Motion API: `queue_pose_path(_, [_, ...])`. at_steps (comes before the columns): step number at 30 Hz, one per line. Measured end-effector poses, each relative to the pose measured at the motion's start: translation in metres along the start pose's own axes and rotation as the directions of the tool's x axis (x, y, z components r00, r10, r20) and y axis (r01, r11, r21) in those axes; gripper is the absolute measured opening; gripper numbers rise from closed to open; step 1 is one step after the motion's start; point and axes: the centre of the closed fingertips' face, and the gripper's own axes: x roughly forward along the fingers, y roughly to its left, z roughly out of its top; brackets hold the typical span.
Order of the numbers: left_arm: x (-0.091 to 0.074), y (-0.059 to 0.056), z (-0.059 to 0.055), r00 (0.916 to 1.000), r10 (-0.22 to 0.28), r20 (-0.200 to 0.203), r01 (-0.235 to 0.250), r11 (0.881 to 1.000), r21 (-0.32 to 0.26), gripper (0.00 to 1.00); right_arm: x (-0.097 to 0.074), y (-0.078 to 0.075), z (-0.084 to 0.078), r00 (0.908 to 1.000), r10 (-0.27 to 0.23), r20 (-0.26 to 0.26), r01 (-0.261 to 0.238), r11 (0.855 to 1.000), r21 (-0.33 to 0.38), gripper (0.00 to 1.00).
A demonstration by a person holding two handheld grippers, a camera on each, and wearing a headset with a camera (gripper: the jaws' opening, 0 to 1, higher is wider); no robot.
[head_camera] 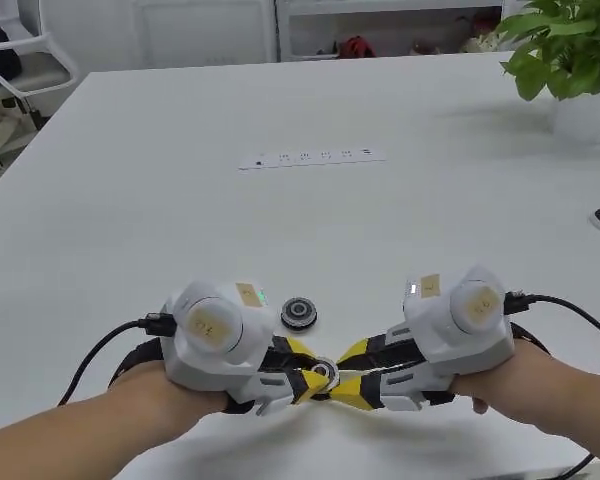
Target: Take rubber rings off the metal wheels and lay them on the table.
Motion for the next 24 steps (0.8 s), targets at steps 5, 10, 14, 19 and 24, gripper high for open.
queue_pose_path(5, [0.0, 0.0, 0.0, 1.0, 0.0, 0.0, 0.0, 1.0, -0.003, 0.13, -0.001, -0.001, -0.003, 0.9999, -0.006, -0.01, 0.006, 1.0, 0.001, 0.13])
queue_pose_path(10, [0.0, 0.0, 0.0, 1.0, 0.001, 0.001, -0.001, 1.0, -0.007, 0.13, -0.002, -0.004, -0.006, 0.9998, -0.009, -0.018, 0.009, 1.0, 0.029, 0.07])
queue_pose_path(14, [0.0, 0.0, 0.0, 1.0, 0.003, 0.001, -0.003, 1.0, -0.008, 0.13, -0.002, -0.005, -0.006, 0.9999, -0.01, -0.013, 0.011, 0.998, 0.054, 0.04])
queue_pose_path(19, [0.0, 0.001, -0.001, 1.0, 0.006, 0.001, -0.006, 1.0, -0.009, 0.13, -0.002, -0.006, -0.007, 0.9998, -0.016, -0.014, 0.017, 0.997, 0.078, 0.04])
queue_pose_path(24, [0.0, 0.001, 0.0, 1.0, 0.008, 0.003, -0.008, 1.0, -0.013, 0.13, -0.003, -0.011, -0.008, 0.9998, -0.018, 0.006, 0.017, 0.986, 0.165, 0.07])
